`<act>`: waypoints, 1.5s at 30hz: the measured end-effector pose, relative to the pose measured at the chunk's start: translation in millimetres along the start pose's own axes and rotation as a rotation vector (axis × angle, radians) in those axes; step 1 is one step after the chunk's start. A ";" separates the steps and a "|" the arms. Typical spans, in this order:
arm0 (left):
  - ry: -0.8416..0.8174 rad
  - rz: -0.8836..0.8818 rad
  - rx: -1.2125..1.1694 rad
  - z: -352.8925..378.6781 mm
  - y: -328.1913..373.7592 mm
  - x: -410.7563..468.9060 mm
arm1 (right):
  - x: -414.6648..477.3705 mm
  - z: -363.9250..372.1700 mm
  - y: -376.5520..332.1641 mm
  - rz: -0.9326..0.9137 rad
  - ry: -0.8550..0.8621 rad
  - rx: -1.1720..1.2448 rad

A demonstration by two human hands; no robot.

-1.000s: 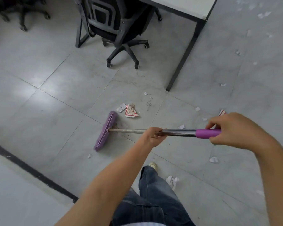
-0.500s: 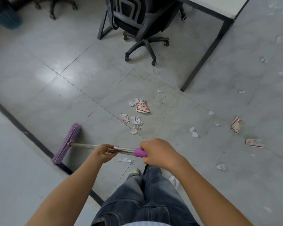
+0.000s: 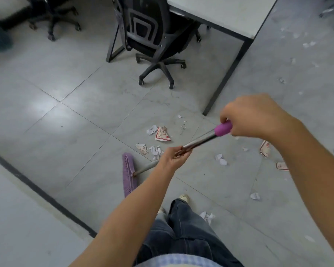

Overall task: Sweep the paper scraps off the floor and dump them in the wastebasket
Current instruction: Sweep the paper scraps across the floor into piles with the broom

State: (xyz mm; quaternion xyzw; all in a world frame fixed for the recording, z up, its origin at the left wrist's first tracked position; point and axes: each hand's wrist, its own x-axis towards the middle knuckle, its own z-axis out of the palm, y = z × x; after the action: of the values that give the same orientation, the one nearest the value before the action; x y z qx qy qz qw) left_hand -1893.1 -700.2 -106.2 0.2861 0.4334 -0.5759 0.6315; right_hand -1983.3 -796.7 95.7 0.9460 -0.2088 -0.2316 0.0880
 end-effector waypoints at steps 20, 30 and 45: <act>0.159 0.104 0.019 -57.4 -17.7 -35.8 | -29.8 37.9 11.1 -0.252 0.040 0.333; 0.115 0.252 -0.072 -8.1 -153.6 72.2 | -47.6 113.8 136.6 -0.350 0.021 0.215; -0.195 0.331 0.015 155.1 -244.0 78.1 | -103.5 72.8 278.7 -0.311 0.294 0.044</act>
State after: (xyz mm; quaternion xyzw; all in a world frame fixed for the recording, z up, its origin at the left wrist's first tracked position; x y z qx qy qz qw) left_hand -2100.4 -913.3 -69.5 0.3011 0.3125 -0.4923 0.7545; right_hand -2200.0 -1006.8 146.7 0.9921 -0.0502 -0.0975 0.0601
